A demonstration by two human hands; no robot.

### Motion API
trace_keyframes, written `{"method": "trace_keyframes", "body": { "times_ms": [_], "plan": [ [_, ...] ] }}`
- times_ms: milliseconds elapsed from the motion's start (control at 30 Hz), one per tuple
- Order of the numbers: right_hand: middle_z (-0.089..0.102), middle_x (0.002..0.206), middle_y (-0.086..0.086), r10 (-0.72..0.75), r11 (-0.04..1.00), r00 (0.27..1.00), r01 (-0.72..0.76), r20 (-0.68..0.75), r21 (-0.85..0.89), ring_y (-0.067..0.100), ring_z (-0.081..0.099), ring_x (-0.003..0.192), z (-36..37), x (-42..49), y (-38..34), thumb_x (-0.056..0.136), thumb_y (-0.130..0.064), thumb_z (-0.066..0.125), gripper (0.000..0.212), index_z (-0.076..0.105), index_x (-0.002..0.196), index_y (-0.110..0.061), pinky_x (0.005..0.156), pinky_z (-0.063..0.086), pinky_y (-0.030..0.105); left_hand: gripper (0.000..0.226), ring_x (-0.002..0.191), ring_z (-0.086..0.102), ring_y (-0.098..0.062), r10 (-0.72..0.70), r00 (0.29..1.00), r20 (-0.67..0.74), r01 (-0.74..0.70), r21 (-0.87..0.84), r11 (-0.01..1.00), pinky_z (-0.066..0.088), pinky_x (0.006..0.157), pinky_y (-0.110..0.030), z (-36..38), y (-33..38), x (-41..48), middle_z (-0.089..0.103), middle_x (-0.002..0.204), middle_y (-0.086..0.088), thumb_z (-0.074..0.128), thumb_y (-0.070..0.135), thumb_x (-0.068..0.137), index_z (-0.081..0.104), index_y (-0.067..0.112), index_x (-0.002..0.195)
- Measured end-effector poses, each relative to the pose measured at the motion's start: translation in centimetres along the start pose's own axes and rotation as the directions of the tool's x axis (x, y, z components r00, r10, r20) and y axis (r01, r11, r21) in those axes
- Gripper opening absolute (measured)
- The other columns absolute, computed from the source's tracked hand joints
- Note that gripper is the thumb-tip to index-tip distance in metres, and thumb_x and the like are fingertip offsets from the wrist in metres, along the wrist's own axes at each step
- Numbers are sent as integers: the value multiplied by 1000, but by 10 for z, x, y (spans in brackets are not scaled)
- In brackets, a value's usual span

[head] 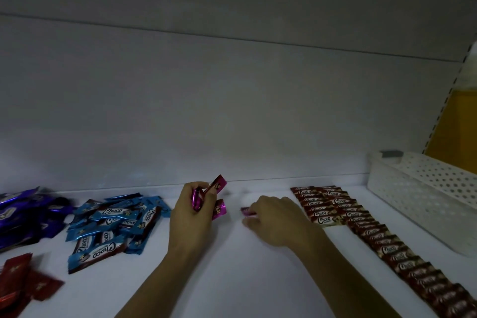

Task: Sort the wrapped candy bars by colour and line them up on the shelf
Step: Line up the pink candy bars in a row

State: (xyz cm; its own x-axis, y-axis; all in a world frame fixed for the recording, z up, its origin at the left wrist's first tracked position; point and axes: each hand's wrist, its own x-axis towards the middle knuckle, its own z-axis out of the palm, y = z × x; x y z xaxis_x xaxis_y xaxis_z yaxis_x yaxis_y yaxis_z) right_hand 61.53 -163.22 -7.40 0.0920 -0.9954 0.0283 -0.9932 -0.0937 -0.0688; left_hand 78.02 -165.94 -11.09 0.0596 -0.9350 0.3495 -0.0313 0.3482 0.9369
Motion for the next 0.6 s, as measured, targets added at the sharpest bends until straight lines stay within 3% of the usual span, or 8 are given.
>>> {"method": "trace_keyframes", "body": {
  "times_ms": [133,200,300,500,600],
  "plan": [
    [33,152,7,153,985,988,-152,-8,87,23,34,137,18,8,30,94,-60,34,67,34,145,-16,112,24,37,6,69,70,-2,7,1000,18,-7,9,1000,52,60,-16,1,1,-2,70,77,19,58,27,93,58,29,98],
    [18,158,7,161,981,987,-159,-13,115,21,17,145,27,13,39,94,-62,28,74,22,150,-14,117,11,38,7,69,70,-1,13,999,33,-14,36,999,52,64,-21,2,1,-3,68,79,28,58,27,94,57,29,100],
    [11,160,7,158,979,987,-153,-24,137,19,7,147,37,20,43,94,-64,24,77,15,152,-13,118,2,40,7,69,70,-1,15,999,31,-17,74,997,52,68,-27,1,-1,-3,68,79,27,57,27,94,58,31,100],
    [13,159,6,171,974,984,-161,-49,161,19,10,146,41,24,45,94,-62,27,75,18,151,-14,119,6,40,4,64,66,-12,33,999,22,-36,150,988,47,55,-29,-1,-5,-3,70,73,5,58,33,93,58,37,94],
    [36,150,8,185,960,959,-130,-213,248,21,33,138,37,21,40,99,-45,38,54,40,142,-12,116,22,34,6,56,64,-10,33,999,19,-35,170,985,48,49,-28,-2,-4,-3,68,70,8,60,32,92,57,36,94]
  ]
}}
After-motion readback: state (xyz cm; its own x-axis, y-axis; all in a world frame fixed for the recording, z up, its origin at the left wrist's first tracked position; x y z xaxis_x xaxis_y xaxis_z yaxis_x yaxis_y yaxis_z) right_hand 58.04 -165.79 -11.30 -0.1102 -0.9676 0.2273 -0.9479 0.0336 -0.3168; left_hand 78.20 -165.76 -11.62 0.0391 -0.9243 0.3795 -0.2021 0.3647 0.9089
